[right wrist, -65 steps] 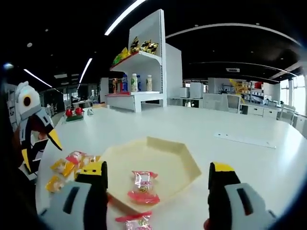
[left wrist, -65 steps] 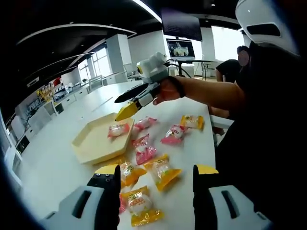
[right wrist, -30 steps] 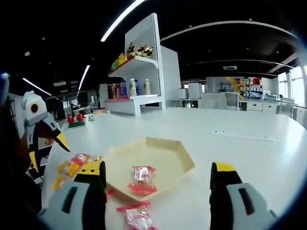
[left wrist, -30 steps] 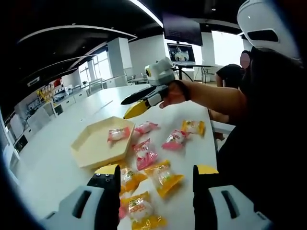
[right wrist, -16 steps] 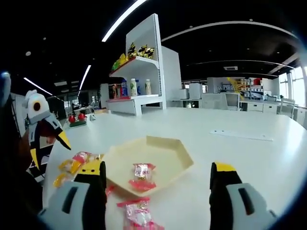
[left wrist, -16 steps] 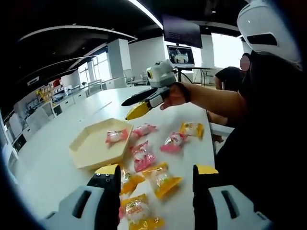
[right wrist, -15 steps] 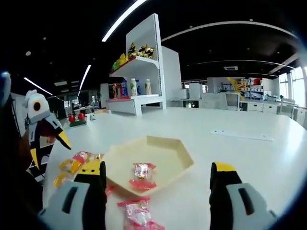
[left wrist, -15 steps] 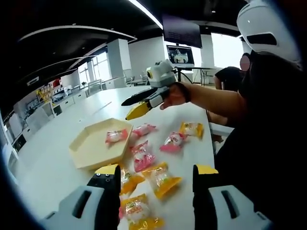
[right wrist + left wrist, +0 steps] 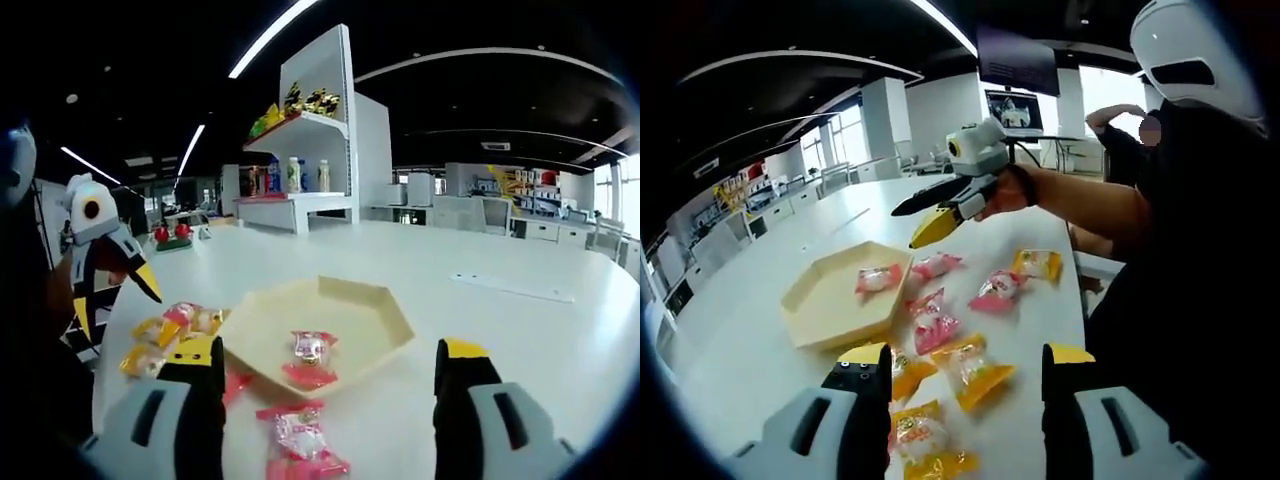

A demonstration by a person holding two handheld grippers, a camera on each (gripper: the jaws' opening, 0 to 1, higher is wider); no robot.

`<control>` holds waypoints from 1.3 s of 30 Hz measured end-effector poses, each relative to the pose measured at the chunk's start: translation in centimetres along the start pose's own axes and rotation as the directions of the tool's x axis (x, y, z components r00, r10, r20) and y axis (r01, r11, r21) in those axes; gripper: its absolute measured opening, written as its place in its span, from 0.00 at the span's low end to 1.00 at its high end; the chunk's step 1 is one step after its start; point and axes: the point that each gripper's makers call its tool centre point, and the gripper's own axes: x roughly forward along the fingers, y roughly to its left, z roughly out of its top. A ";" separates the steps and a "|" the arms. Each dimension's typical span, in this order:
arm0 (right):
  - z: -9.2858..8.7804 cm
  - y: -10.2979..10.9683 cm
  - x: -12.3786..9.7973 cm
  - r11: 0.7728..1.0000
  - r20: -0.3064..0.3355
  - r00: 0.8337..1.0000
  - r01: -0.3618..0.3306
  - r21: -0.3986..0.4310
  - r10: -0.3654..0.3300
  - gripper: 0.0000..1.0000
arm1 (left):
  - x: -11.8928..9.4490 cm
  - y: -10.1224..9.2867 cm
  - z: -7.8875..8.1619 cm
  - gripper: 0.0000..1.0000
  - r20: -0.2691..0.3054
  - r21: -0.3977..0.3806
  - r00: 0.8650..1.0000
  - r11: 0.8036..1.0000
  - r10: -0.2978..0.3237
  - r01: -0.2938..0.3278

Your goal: Pick up the marshmallows scattered on the table and place them into the bowl on the table

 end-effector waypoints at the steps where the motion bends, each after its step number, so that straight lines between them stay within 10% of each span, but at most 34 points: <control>1: 0.0 -0.1 0.0 1.000 -0.004 1.000 0.001 0.002 -0.001 0.85 | 0.0 0.0 0.0 0.60 0.000 0.001 1.000 1.000 0.000 0.000; 39: -4.1 2.4 -0.2 0.994 -0.194 0.976 -0.103 -0.033 0.094 0.84 | -0.5 0.2 -0.7 0.60 -0.019 0.000 1.000 1.000 0.010 -0.010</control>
